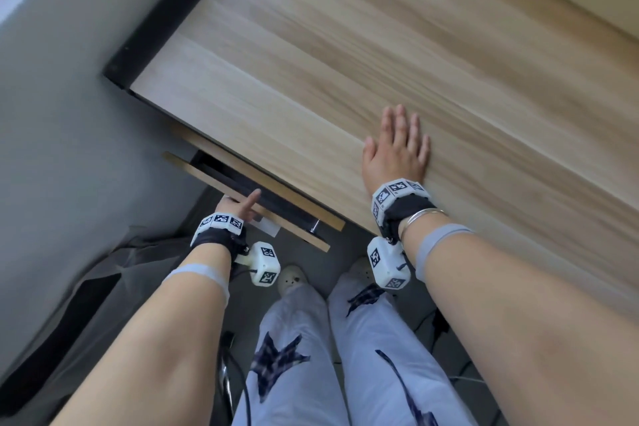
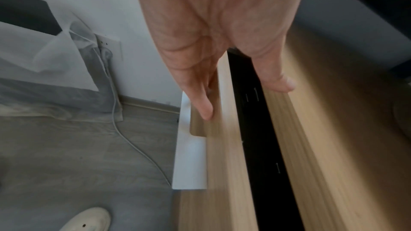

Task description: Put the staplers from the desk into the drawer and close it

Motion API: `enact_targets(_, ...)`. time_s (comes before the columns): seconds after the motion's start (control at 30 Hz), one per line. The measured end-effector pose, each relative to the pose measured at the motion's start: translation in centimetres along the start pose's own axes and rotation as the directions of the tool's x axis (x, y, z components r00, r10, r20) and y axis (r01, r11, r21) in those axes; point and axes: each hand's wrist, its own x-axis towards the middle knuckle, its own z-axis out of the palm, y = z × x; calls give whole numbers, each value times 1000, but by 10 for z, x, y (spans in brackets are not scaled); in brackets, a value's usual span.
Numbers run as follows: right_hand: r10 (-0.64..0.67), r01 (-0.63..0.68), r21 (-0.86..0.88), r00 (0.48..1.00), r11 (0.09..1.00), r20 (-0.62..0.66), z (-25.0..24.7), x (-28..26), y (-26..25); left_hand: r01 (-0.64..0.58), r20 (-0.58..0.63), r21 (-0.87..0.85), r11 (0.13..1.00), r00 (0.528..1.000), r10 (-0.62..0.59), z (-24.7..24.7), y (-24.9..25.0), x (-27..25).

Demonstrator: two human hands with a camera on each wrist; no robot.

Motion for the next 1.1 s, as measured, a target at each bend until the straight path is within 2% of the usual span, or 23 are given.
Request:
enact_targets(0.27,0,0,-6,1000,1000,-5,0,0,-1,-108,-4,-56,993,994,107,18,26,15)
enact_targets(0.37,0,0,-9,1000,1000,-10,-1,0,0,-83,6,-99,992,996,84,25,26,23)
enact_targets(0.47,0,0,-11,1000,1000,-7,-1,0,0,-33,33,-283,959,998,44,24,25,27)
enact_targets(0.53,3,-3,-6,1000,1000,5,-1,0,0,6,53,-328,945,999,12,22,27,21)
enact_targets(0.73,2,-2,2,1000,1000,10,-1,0,-1,51,140,-473,880,990,18,23,26,22)
enact_targets(0.87,2,-3,9,1000,1000,18,-2,0,-1,55,149,-502,863,989,24,24,26,21)
enact_targets(0.93,10,-10,1,999,1000,32,-3,0,0,51,147,-456,888,989,19,21,29,18)
enact_targets(1.03,7,-9,25,998,1000,59,-5,-1,-3,21,125,-132,991,992,-5,11,38,8)
enact_targets(1.1,13,-15,30,997,999,74,-9,2,-3,-41,80,24,999,996,39,6,40,-1)
